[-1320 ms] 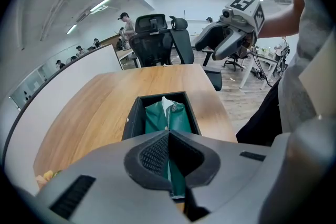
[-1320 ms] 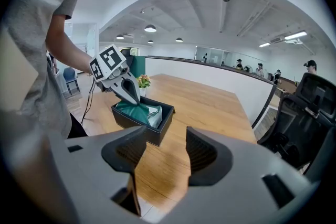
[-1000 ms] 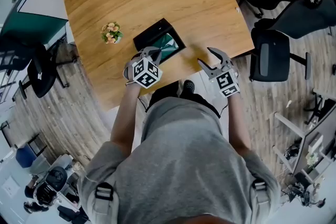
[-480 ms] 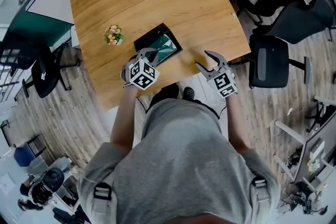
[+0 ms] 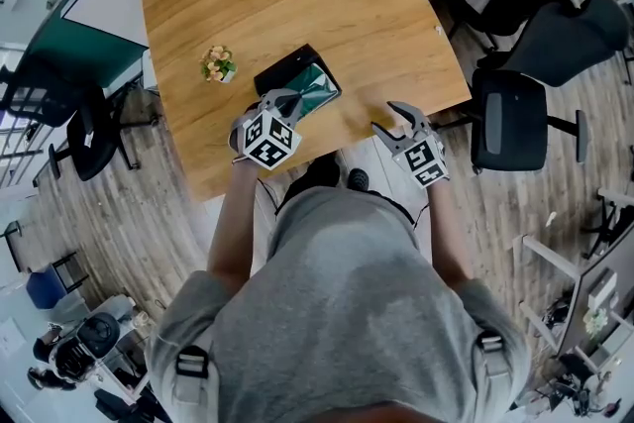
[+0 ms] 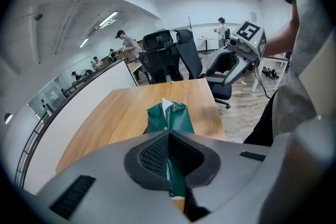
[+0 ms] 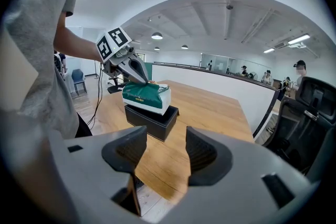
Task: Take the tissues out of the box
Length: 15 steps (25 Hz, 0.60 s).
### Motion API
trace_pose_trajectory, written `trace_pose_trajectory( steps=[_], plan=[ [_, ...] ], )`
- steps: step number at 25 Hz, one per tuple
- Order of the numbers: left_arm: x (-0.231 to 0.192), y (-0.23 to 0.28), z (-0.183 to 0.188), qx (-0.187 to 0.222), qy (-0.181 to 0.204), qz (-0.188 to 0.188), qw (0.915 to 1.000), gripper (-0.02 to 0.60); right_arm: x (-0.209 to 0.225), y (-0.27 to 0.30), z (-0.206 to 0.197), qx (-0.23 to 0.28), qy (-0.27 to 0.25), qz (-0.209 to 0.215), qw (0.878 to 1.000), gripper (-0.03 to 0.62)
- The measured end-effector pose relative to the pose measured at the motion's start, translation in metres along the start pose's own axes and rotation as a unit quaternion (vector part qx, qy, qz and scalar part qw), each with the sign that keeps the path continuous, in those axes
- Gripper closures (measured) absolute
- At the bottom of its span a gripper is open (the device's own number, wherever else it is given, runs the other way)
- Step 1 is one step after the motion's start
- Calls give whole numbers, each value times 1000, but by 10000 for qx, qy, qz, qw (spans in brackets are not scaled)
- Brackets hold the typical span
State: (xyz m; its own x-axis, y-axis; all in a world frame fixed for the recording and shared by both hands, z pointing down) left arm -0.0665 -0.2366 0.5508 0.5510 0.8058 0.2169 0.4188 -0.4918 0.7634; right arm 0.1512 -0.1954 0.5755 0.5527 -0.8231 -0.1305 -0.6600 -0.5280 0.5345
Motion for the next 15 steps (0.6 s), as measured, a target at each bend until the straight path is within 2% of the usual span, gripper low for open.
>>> trace_pose_trajectory(
  steps=[15],
  plan=[
    [62, -20, 19, 79, 109, 94, 9999, 565, -19, -40, -20, 151, -105, 57, 9998, 365]
  ],
)
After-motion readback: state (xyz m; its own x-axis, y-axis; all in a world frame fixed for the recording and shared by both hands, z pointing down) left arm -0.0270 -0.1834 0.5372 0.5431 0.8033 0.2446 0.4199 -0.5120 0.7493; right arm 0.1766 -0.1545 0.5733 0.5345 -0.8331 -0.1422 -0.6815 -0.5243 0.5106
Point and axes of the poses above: the fingertips, and each gripper's own axes: y forward along the fingers, x to its right, z out of its top, the point moved 4 cm from there along -y, backward along the fingers, and after that the axes turned 3 degrees about -y, right-handed, at the moved point
